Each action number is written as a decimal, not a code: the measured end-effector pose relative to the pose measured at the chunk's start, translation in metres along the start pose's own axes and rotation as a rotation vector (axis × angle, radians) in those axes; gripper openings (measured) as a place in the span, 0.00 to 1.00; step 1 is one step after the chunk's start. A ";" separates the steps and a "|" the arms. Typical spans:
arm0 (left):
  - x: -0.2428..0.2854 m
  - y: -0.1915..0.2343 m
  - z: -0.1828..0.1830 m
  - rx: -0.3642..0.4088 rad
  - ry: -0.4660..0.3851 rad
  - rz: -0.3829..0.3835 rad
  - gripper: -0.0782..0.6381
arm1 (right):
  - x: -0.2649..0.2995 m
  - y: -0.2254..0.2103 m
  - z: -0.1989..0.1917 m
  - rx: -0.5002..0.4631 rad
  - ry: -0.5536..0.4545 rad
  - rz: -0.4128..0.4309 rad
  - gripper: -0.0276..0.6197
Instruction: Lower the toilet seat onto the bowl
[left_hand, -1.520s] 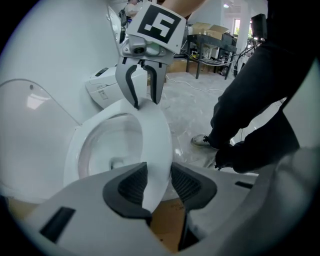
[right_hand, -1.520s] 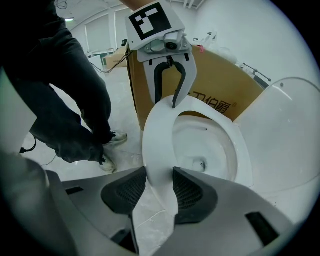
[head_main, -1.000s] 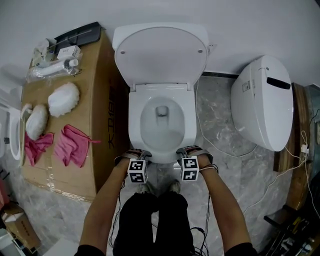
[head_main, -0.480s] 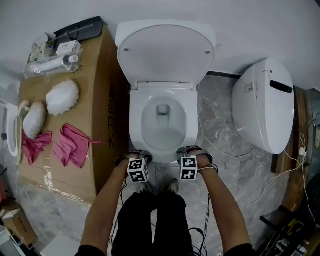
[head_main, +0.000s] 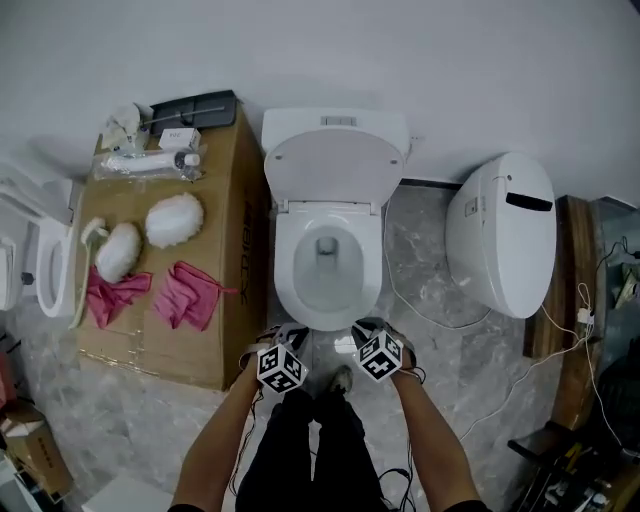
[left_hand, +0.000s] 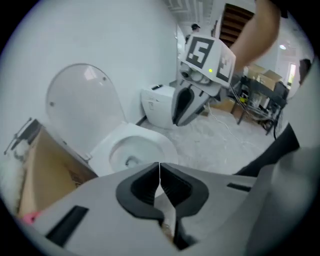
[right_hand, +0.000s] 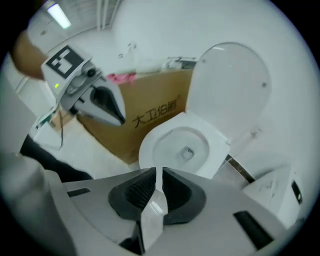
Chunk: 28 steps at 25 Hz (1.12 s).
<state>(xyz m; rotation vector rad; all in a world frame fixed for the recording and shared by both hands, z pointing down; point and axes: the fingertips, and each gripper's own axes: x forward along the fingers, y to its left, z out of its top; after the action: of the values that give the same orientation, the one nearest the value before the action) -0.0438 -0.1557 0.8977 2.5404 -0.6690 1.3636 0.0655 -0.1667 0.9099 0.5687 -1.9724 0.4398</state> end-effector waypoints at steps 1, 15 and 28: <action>-0.026 0.003 0.017 -0.058 -0.033 0.042 0.13 | -0.027 0.001 0.015 0.086 -0.055 -0.034 0.13; -0.370 0.038 0.219 -0.305 -0.467 0.511 0.13 | -0.374 0.041 0.186 0.487 -0.721 -0.334 0.10; -0.479 -0.004 0.271 -0.373 -0.728 0.590 0.13 | -0.472 0.091 0.189 0.418 -0.900 -0.383 0.10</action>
<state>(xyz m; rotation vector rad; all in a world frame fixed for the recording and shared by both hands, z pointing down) -0.0693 -0.1062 0.3502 2.5633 -1.7092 0.2757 0.0629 -0.0963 0.3987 1.5947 -2.5241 0.3836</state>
